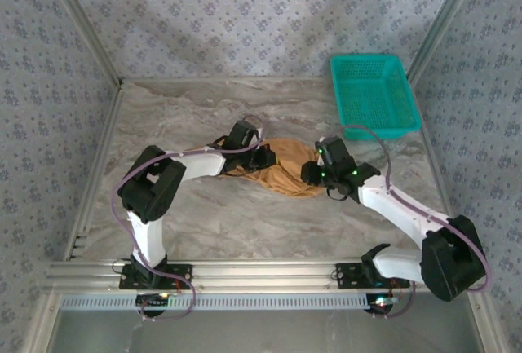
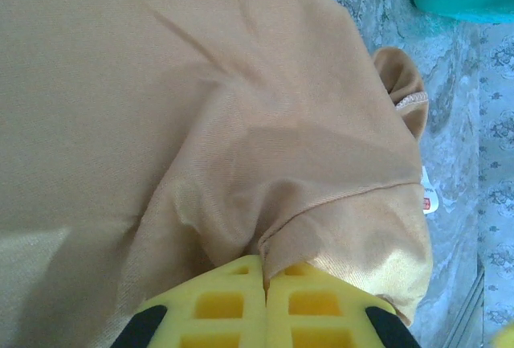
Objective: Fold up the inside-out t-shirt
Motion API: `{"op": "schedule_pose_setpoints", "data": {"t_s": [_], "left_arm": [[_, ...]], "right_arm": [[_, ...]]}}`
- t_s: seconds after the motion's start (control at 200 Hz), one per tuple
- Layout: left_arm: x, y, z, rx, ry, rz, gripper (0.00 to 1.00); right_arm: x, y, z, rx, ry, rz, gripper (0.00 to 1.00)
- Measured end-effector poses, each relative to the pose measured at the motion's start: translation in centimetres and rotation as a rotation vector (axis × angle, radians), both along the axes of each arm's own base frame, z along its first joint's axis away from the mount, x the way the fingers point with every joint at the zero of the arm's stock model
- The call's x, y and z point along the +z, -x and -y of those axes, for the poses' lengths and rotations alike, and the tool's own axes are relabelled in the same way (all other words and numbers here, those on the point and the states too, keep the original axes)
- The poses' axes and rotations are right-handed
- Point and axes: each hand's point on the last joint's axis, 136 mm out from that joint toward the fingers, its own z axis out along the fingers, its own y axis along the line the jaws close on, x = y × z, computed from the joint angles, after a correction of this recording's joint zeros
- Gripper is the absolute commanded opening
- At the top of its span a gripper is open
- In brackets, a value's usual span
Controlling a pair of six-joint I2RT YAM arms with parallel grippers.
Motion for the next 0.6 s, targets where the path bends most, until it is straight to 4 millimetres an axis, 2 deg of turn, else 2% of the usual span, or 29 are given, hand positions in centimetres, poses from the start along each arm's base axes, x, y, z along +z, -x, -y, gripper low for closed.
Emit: {"op": "schedule_pose_setpoints", "data": {"t_s": [0.055,0.13,0.2,0.35,0.54,0.57,0.6], "left_arm": [[0.0,0.1,0.1,-0.002,-0.001,0.0,0.0],[0.0,0.2,0.2,-0.006,-0.003,0.002,0.0],[0.0,0.3,0.3,-0.006,-0.003,0.002,0.0],[0.0,0.2,0.2,-0.001,-0.007,0.004,0.0],[0.8,0.1,0.1,0.001,-0.005,0.024,0.0],[1.1,0.1,0.1,0.0,-0.003,0.03,0.0],[1.4,0.0,0.1,0.001,-0.001,0.036,0.0]], "right_arm": [[1.0,-0.3,-0.5,0.012,0.008,0.022,0.26],[1.2,-0.2,-1.5,0.051,0.035,0.02,0.29],[0.3,-0.2,-2.6,0.096,0.087,-0.007,0.38],[-2.6,-0.7,-3.8,0.163,0.23,-0.067,0.46],[-5.1,-1.7,-3.2,0.173,0.36,-0.105,0.46],[-5.3,-1.9,-3.2,0.172,0.374,-0.106,0.42],[-5.6,-2.1,-3.2,0.172,0.385,-0.108,0.32]]}}
